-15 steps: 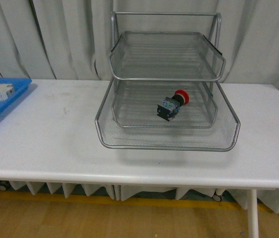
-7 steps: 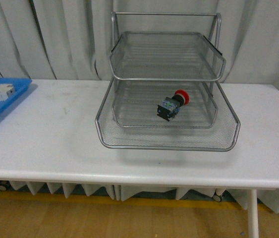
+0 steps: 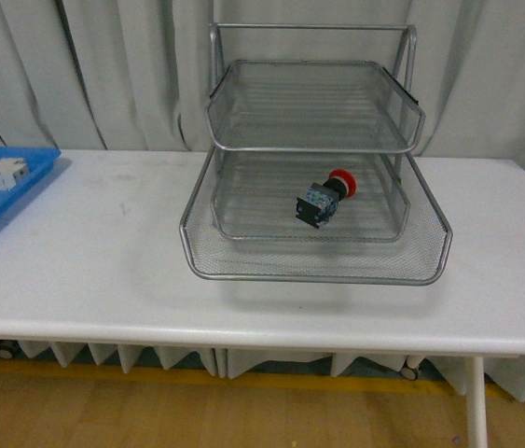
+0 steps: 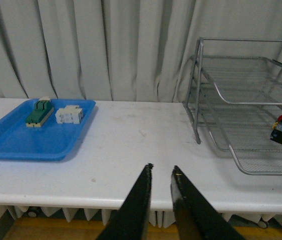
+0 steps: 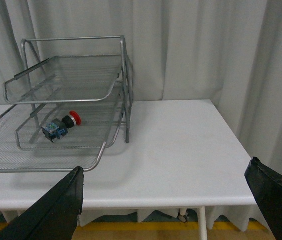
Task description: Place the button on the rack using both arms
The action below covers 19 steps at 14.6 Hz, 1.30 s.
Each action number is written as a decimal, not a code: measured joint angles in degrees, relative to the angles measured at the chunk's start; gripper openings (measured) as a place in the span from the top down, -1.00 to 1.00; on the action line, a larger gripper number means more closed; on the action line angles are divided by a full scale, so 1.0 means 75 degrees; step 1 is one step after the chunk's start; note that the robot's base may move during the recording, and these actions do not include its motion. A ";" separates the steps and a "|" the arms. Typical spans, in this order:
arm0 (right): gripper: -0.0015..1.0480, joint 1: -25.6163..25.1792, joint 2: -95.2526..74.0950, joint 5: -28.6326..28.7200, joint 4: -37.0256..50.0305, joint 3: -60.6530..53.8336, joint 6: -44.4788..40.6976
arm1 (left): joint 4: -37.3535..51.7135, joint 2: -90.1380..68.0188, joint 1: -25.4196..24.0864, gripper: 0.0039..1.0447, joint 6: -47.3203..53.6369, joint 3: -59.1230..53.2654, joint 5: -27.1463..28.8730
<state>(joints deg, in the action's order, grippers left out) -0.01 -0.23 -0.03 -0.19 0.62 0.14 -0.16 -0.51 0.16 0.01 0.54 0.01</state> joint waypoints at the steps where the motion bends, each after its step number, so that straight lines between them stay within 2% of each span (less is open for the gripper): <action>1: -0.87 0.0000 0.0000 0.0000 -0.0003 0.0000 0.0003 | -0.0003 0.0000 0.0000 0.53 0.0000 0.0000 0.0000; 3: -0.87 0.0032 -0.0093 -0.0017 -0.0440 0.0111 0.0117 | -0.0003 0.0000 0.0000 0.01 -0.0003 0.0000 0.0000; 4: -0.87 0.0431 -0.1291 -0.0393 -0.0851 0.0603 0.0603 | -0.0003 0.0000 0.0000 -0.24 0.0000 0.0000 0.0000; 6: -0.87 0.1122 -0.3978 -0.0621 0.1236 0.1845 0.1279 | -0.0003 0.0000 0.0000 -0.72 0.0000 -0.0003 0.0000; 7: -0.87 0.1498 -0.6490 -0.0562 0.2690 0.3144 0.1859 | 0.0000 0.0000 0.0000 -0.87 0.0003 0.0000 0.0000; 11: -0.86 0.2465 -1.0748 -0.0577 0.1964 0.5595 0.2535 | -0.0003 0.0000 0.0000 -0.88 0.0000 0.0000 0.0000; 13: -0.54 0.2940 -1.1785 -0.0527 0.1507 0.6478 0.2722 | -0.0003 0.0000 0.0000 -0.88 0.0000 0.0000 0.0000; 15: -0.12 0.3337 -1.2435 -0.0382 0.0979 0.7041 0.2929 | -0.0003 0.0000 0.0000 -0.88 0.0000 0.0000 0.0000; 19: 0.65 0.3512 -1.3379 0.0047 0.0189 0.7309 0.3133 | -0.0003 0.0000 0.0000 -0.88 0.0000 0.0000 0.0000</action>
<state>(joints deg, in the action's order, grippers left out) 26.33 -100.57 0.32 1.23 55.44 23.64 -0.19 -0.51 0.16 0.01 0.54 0.01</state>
